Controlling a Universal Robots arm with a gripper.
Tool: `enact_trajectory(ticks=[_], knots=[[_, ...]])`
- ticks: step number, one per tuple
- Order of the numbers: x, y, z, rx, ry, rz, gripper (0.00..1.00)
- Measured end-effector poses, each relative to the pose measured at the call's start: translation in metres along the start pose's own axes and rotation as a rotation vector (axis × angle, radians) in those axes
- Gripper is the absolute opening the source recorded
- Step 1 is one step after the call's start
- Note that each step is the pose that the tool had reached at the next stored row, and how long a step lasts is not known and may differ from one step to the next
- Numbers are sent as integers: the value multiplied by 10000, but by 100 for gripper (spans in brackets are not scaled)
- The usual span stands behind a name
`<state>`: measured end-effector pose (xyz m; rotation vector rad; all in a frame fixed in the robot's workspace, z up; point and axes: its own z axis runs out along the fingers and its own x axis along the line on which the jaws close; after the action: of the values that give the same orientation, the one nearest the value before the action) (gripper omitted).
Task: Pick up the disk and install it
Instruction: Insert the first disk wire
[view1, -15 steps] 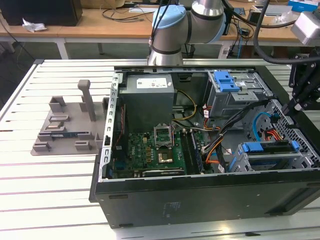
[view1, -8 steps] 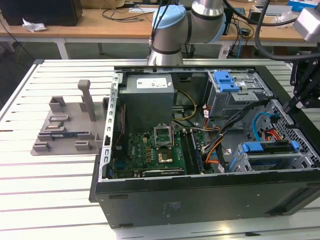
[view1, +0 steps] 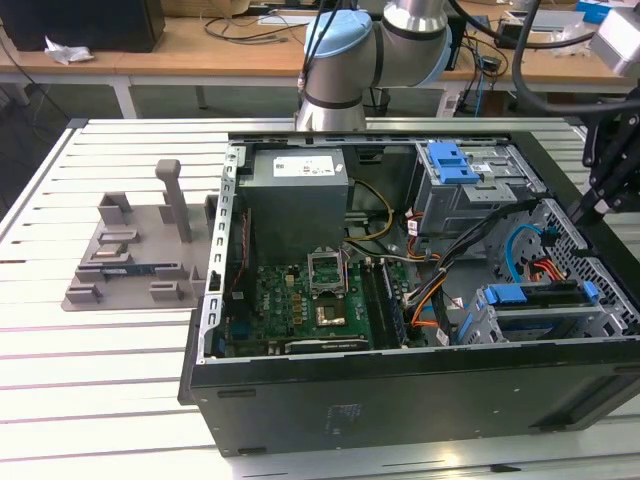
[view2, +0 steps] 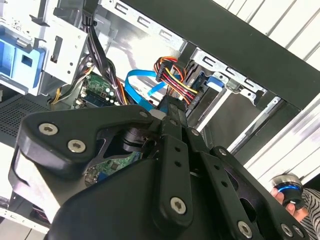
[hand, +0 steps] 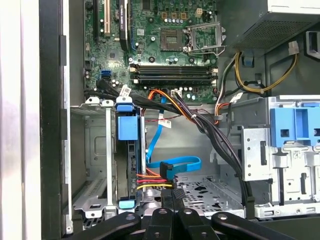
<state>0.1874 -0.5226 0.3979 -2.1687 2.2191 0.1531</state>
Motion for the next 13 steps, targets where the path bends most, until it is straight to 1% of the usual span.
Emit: enact_trajectory(ticks=[11, 13], knots=[[-6, 3, -67, 0, -3, -1, 11], [-9, 4, -91, 0, -8, -1, 11]])
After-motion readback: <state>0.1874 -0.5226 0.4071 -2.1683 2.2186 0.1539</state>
